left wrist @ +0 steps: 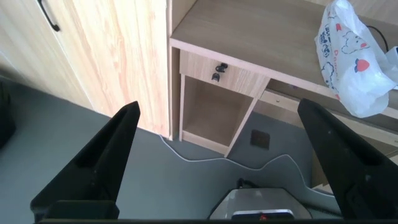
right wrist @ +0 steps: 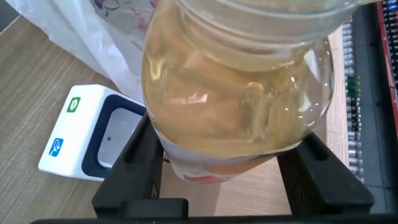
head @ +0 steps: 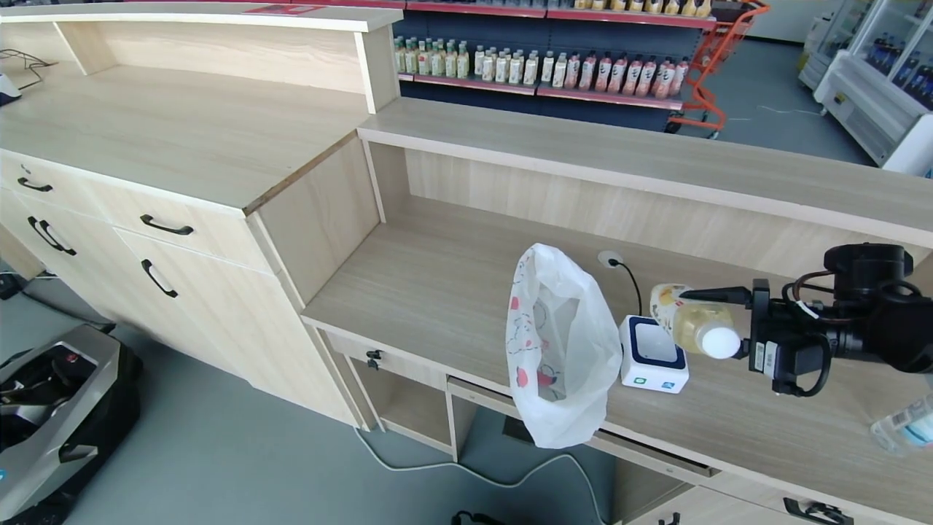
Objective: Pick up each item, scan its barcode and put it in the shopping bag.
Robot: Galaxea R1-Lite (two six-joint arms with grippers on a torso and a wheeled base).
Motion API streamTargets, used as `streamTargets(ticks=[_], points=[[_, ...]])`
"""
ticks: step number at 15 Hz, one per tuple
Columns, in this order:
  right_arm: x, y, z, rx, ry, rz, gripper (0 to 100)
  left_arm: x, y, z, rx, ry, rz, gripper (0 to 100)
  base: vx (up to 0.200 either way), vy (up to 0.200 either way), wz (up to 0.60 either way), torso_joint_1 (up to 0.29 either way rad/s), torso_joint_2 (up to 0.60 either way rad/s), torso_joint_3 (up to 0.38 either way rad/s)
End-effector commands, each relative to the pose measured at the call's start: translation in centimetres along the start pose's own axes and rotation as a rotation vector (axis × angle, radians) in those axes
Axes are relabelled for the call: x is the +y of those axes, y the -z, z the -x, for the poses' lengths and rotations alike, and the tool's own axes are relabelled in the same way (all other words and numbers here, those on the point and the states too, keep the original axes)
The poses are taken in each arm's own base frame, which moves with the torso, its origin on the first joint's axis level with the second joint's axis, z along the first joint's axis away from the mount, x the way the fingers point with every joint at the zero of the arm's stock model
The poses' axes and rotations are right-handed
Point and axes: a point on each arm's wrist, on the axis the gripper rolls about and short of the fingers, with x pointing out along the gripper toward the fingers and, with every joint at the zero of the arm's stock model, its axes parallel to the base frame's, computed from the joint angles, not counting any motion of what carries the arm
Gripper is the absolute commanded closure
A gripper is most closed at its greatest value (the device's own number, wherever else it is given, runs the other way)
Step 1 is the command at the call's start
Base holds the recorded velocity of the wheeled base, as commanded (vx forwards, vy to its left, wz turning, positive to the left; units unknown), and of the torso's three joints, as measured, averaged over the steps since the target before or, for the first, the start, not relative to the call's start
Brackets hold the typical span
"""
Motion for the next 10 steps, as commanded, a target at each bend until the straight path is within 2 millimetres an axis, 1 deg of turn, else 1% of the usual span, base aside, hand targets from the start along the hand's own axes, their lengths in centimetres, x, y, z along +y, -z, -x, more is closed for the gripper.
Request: streamTargets(ticks=[1,3,10], points=[[0.6,0.46,-0.01,0.006,-0.007,-0.018,100,0.0,0.0,0.0,0.0,0.001,0.0,0,0.0,0.0,0.0,0.0,0.0,0.0],[1.06,0.81,0.14,0.014,-0.012,-0.033,100,0.0,0.0,0.0,0.0,0.001,0.0,0,0.0,0.0,0.0,0.0,0.0,0.0],[1.52,1.38,0.52,0.046,-0.022,-0.042,100,0.0,0.0,0.0,0.0,0.001,0.0,0,0.0,0.0,0.0,0.0,0.0,0.0]])
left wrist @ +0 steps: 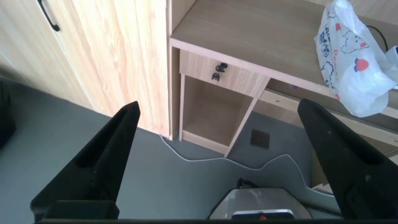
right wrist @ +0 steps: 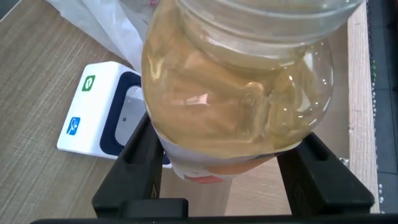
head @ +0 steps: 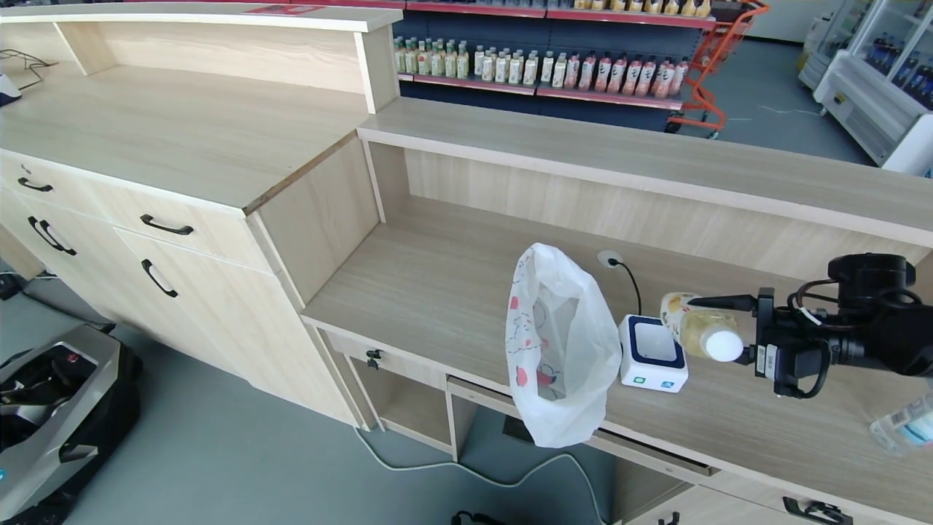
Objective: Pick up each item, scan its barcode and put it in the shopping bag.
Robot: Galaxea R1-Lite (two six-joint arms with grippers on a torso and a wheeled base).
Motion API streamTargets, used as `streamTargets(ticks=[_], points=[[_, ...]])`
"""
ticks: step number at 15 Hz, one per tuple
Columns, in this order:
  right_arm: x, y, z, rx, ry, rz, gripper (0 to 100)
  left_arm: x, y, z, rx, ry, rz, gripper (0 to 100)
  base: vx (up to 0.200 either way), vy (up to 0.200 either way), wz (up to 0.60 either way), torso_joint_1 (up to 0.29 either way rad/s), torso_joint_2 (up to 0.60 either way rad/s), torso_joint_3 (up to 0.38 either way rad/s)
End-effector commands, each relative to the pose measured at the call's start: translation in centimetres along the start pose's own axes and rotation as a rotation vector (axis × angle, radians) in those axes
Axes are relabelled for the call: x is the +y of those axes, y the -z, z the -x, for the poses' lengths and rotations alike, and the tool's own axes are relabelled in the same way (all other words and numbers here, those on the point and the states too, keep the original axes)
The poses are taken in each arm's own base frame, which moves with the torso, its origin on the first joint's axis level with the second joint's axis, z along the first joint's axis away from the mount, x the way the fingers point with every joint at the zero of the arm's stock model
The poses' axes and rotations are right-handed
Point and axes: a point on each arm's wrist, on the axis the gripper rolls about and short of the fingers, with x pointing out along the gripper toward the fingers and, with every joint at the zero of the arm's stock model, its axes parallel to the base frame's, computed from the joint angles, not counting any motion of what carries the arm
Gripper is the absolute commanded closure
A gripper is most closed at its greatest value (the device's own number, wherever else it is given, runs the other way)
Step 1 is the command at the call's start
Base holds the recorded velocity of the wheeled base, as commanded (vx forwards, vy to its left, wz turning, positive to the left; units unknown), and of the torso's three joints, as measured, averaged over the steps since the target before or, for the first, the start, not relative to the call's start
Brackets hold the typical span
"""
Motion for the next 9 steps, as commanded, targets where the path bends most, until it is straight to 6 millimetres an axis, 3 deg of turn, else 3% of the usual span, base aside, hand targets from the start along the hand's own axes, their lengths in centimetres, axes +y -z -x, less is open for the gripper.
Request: streamTargets(ticks=[1,9], points=[[0.17,0.09,-0.1,-0.002,-0.002,-0.005,100,0.0,0.0,0.0,0.0,0.0,0.0,0,0.0,0.0,0.0,0.0,0.0,0.0],[1.11,0.87,-0.53,-0.003,-0.013,-0.026,100,0.0,0.0,0.0,0.0,0.0,0.0,0,0.0,0.0,0.0,0.0,0.0,0.0]])
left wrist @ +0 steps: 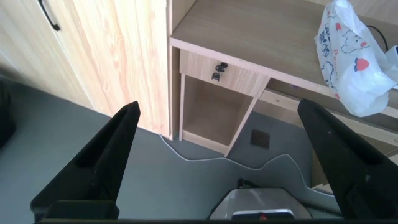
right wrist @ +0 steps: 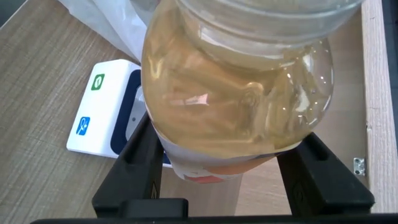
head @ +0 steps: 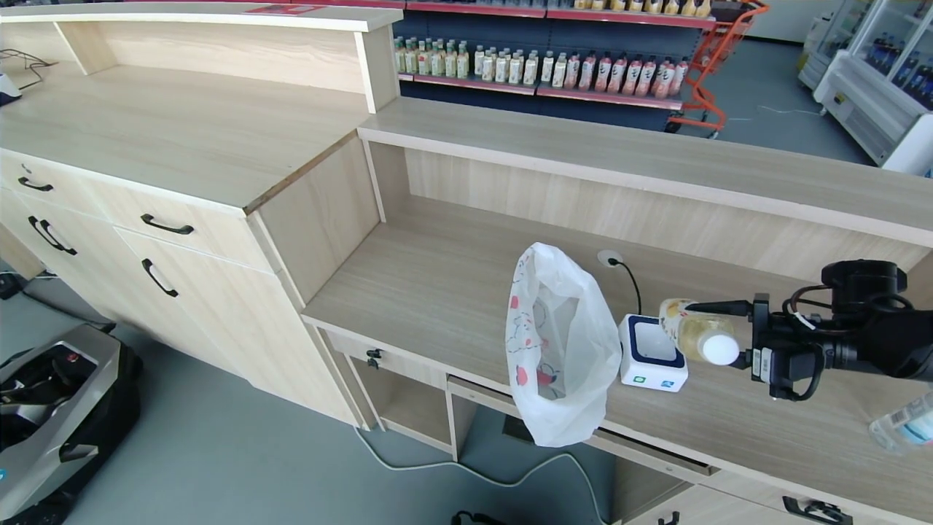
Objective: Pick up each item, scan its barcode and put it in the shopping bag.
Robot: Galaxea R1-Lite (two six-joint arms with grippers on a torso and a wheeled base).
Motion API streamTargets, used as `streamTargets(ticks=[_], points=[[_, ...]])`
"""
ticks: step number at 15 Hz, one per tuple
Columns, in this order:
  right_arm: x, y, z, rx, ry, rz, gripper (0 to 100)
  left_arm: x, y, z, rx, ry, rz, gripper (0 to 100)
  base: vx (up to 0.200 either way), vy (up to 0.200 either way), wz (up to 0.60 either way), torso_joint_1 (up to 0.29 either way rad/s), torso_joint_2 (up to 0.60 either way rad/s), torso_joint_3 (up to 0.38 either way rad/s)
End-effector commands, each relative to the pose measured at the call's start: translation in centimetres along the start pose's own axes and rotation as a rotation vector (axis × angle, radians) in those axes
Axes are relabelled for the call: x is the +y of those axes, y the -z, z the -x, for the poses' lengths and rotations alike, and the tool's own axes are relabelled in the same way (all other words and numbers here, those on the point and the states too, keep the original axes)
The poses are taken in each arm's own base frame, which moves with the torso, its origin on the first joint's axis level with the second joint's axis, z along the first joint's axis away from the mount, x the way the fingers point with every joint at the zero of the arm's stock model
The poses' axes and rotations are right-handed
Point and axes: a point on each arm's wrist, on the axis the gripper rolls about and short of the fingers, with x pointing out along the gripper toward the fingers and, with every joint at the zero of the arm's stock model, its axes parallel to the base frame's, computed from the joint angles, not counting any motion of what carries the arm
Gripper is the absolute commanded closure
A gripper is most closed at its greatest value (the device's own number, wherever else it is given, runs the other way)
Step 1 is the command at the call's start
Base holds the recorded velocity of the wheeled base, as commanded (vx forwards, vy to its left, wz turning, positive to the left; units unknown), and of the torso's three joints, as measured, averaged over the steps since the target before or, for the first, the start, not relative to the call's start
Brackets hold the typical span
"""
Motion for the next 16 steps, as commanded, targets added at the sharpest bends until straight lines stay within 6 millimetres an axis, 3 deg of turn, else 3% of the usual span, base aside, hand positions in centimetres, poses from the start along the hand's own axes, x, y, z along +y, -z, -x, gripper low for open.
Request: streamTargets(ticks=[1,16], points=[[0.3,0.4,-0.5,-0.008,-0.002,-0.003,100,0.0,0.0,0.0,0.0,0.0,0.0,0,0.0,0.0,0.0,0.0,0.0,0.0],[0.7,2.3,-3.9,-0.064,-0.004,0.011,100,0.0,0.0,0.0,0.0,0.0,0.0,0,0.0,0.0,0.0,0.0,0.0,0.0]])
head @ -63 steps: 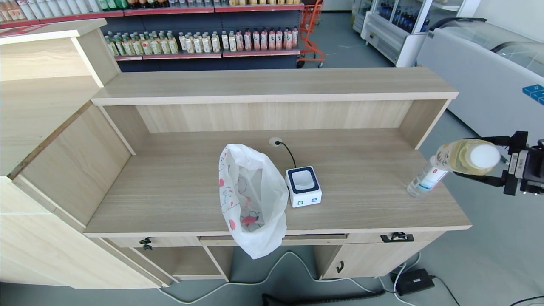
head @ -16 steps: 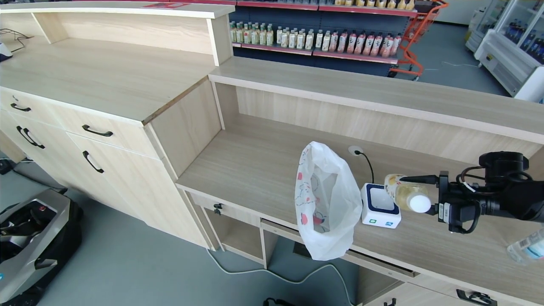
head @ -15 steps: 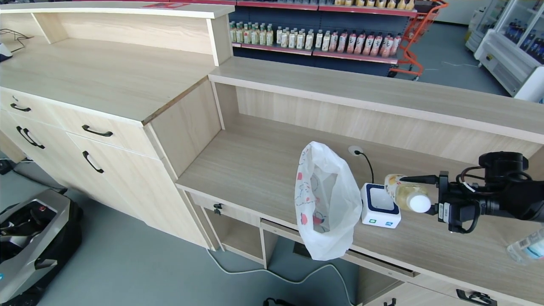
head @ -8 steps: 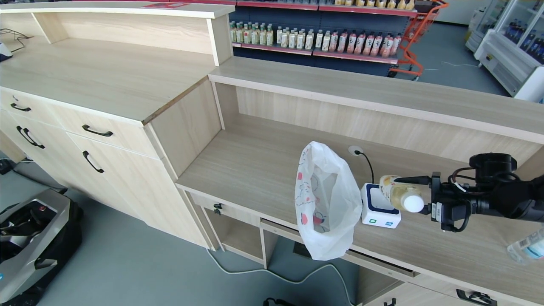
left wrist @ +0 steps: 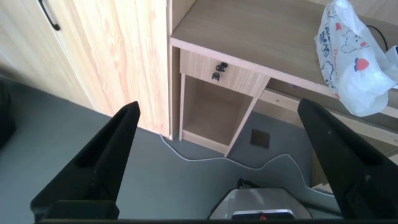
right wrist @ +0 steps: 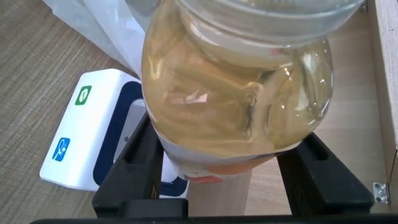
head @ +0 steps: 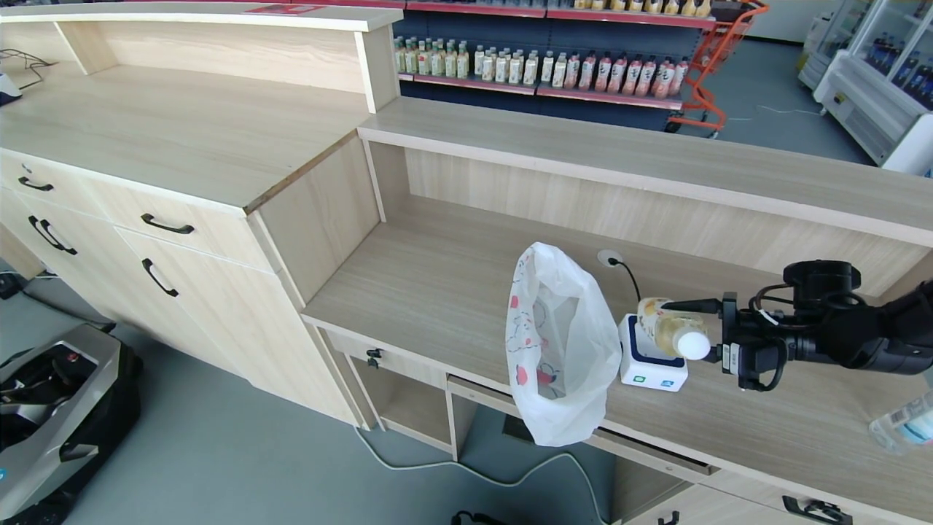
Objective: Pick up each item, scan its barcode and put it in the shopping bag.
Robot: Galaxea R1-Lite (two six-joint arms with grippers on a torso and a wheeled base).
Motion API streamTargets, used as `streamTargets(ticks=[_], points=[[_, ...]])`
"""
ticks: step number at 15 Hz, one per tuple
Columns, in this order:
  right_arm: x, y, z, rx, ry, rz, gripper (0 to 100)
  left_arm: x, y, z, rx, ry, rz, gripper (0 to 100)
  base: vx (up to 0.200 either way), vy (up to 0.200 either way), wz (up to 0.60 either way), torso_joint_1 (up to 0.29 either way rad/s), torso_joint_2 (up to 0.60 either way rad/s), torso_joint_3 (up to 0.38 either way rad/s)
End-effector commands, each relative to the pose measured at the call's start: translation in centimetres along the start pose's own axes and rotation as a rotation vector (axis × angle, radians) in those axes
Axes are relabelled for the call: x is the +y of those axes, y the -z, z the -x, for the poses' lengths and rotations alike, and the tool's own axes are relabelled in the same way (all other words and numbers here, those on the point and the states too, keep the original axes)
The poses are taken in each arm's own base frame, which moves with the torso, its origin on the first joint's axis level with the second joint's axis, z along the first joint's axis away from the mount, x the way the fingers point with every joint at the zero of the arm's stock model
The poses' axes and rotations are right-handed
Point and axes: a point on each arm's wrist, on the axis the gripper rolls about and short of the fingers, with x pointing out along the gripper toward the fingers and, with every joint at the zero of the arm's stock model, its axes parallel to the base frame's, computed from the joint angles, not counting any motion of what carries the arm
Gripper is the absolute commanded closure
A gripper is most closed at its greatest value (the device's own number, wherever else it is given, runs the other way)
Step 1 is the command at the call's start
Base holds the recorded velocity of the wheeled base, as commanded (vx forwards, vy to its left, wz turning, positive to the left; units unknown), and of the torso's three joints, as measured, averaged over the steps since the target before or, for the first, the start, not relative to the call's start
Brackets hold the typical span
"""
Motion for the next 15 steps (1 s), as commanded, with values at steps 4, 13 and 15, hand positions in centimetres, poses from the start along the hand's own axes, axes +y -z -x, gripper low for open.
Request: streamTargets(ticks=[4,13,15], points=[[0.5,0.5,-0.6,-0.009,-0.005,-0.009,100,0.0,0.0,0.0,-0.001,-0.001,0.0,0,0.0,0.0,0.0,0.0,0.0,0.0],[-0.2,0.7,-0.3,-0.019,0.016,0.002,100,0.0,0.0,0.0,0.0,0.0,0.0,0,0.0,0.0,0.0,0.0,0.0,0.0],[-3.4,-2.0,1.6,-0.028,0.045,-0.087,100,0.0,0.0,0.0,0.0,0.0,0.0,0,0.0,0.0,0.0,0.0,0.0,0.0]])
